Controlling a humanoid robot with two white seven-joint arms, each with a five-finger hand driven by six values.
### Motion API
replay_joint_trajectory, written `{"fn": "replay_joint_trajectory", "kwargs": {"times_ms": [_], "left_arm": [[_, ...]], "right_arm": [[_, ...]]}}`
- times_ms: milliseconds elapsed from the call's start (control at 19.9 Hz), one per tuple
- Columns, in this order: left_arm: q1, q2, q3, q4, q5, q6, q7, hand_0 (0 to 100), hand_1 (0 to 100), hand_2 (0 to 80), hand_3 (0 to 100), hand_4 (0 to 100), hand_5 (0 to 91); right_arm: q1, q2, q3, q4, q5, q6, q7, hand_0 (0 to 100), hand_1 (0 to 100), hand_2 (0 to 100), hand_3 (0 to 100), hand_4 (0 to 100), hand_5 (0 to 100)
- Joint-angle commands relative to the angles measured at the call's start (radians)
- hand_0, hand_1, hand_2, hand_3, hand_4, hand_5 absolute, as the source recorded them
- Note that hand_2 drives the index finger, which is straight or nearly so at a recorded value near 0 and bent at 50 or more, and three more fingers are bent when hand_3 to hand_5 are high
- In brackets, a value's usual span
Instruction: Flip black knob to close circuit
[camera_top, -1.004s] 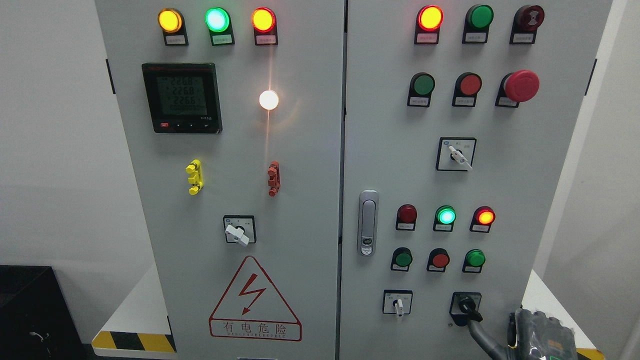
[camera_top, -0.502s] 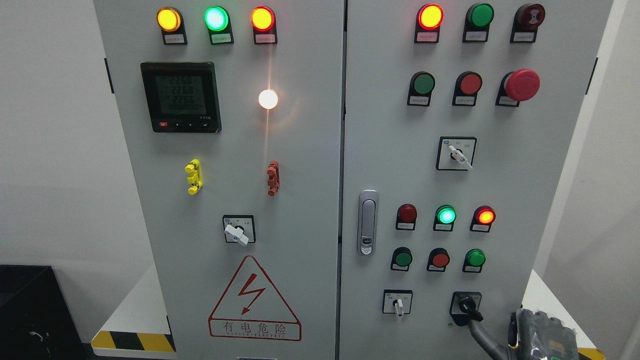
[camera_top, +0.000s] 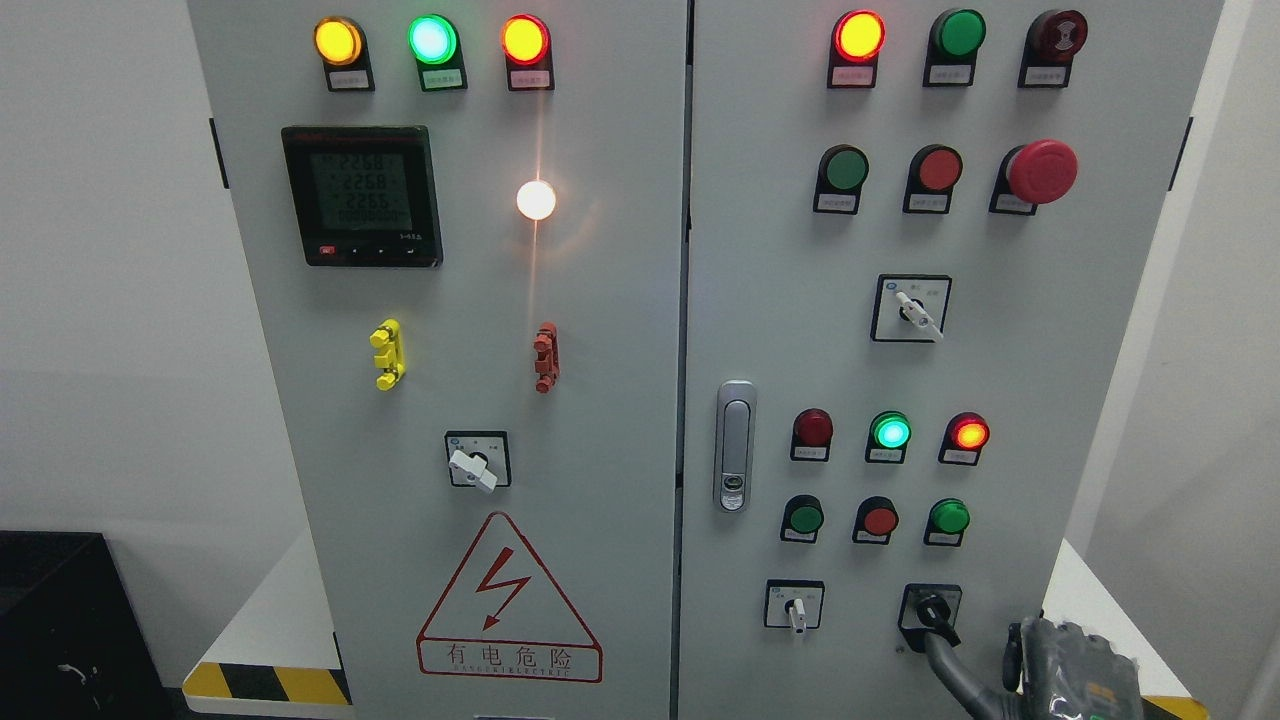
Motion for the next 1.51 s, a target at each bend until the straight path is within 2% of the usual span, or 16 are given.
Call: {"fn": "replay_joint_trajectory", "kwargs": {"times_ms": [0, 251, 351, 502, 653, 803, 954, 1054, 1105, 1205, 1255, 1356, 1406, 1456], "left_arm": [[0.023, 0.000, 0.000, -0.031, -0.001, 0.001, 0.001, 12, 56, 0.0, 0, 0, 0.0], [0.023, 0.000, 0.000, -0.031, -0.001, 0.001, 0.001, 12, 56, 0.0, 0, 0, 0.0], [0.023, 0.000, 0.000, -0.031, -0.001, 0.001, 0.001, 12, 56, 0.0, 0, 0, 0.0], [0.023, 0.000, 0.000, -0.031, 0.001, 0.001, 0.001, 12, 56, 0.0, 0, 0, 0.0], [0.023, 0.000, 0.000, -0.031, -0.001, 0.001, 0.001, 12, 56, 0.0, 0, 0, 0.0], [0.023, 0.001, 0.000, -0.031, 0.001, 0.001, 0.001, 12, 56, 0.0, 0, 0, 0.0], [0.023, 0.000, 0.000, -0.031, 0.001, 0.001, 0.001, 12, 56, 0.0, 0, 0, 0.0], [0.023, 0.000, 0.000, -0.031, -0.001, 0.001, 0.001, 12, 56, 0.0, 0, 0, 0.0], [0.023, 0.000, 0.000, -0.031, 0.001, 0.001, 0.001, 12, 56, 0.0, 0, 0, 0.0], [0.023, 0.000, 0.000, -0.031, -0.001, 0.001, 0.001, 12, 56, 0.0, 0, 0, 0.0], [0.023, 0.000, 0.000, -0.031, 0.001, 0.001, 0.001, 12, 56, 0.0, 0, 0, 0.0], [0.023, 0.000, 0.000, -0.031, -0.001, 0.001, 0.001, 12, 56, 0.0, 0, 0, 0.0], [0.023, 0.000, 0.000, -0.031, 0.001, 0.001, 0.001, 12, 56, 0.0, 0, 0, 0.0], [0.023, 0.000, 0.000, -0.031, -0.001, 0.001, 0.001, 12, 56, 0.0, 0, 0, 0.0]], "right_arm": [[0.002, 0.018, 0.032, -0.002, -0.005, -0.003, 0.006, 0, 0, 90, 100, 94, 99], [0.021, 0.019, 0.040, -0.027, -0.007, -0.009, 0.003, 0, 0, 89, 100, 93, 99], [0.053, 0.019, 0.040, -0.059, -0.013, -0.012, 0.006, 0, 0, 87, 100, 91, 97], [0.116, 0.022, 0.055, -0.132, -0.108, -0.012, 0.008, 0, 0, 80, 100, 90, 90], [0.194, 0.058, 0.061, -0.215, -0.168, -0.016, 0.000, 0, 0, 73, 100, 87, 84], [0.266, 0.074, 0.069, -0.281, -0.249, -0.048, -0.047, 0, 0, 70, 98, 85, 82], [0.335, 0.105, 0.072, -0.326, -0.365, -0.122, -0.092, 0, 0, 69, 97, 85, 80], [0.375, 0.105, 0.074, -0.334, -0.483, -0.170, -0.147, 0, 2, 68, 94, 82, 79], [0.392, 0.105, 0.075, -0.335, -0.548, -0.193, -0.161, 0, 2, 62, 84, 75, 73], [0.424, 0.104, 0.075, -0.352, -0.678, -0.220, -0.164, 0, 3, 55, 77, 68, 66], [0.442, 0.104, 0.077, -0.361, -0.756, -0.225, -0.167, 0, 3, 49, 67, 60, 59], [0.464, 0.102, 0.081, -0.384, -0.940, -0.230, -0.164, 0, 3, 39, 52, 46, 45], [0.466, 0.102, 0.081, -0.386, -1.009, -0.231, -0.159, 0, 3, 30, 43, 36, 30], [0.466, 0.102, 0.080, -0.386, -1.059, -0.234, -0.155, 0, 3, 23, 38, 32, 24]]}}
